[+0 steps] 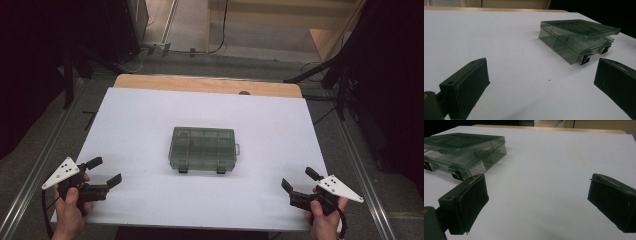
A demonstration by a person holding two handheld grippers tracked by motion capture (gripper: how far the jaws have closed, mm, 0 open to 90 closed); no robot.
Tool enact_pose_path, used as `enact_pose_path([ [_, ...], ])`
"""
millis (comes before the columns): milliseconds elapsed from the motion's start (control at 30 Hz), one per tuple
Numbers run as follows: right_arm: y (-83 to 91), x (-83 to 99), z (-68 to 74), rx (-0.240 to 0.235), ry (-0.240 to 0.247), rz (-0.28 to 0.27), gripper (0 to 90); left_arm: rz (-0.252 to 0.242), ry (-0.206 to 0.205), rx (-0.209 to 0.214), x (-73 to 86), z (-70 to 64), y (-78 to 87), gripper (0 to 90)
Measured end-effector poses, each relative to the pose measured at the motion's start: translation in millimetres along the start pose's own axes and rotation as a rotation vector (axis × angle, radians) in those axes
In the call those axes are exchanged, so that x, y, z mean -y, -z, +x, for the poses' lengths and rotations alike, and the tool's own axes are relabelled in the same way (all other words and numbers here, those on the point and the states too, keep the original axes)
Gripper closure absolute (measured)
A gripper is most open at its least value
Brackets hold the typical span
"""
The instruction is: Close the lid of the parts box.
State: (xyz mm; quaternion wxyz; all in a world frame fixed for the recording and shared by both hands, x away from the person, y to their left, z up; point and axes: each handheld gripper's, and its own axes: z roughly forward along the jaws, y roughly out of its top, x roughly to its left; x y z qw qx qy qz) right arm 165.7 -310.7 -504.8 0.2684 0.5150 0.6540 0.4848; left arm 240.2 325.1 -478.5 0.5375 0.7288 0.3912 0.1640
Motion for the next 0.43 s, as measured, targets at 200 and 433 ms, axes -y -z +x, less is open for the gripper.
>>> enact_pose_path([
  [200, 0.0, -0.1, -1.1, 0.005, -0.001, -0.007, 5.3, 0.008, -0.005, 0.009, 0.3, -1.5, -1.1, 0.0],
  [433, -0.7, -0.2, -1.2, 0.005, -0.014, -0.012, 7.2, 0.008, 0.002, 0.006, 0.7, -1.8, -0.5, 0.0],
])
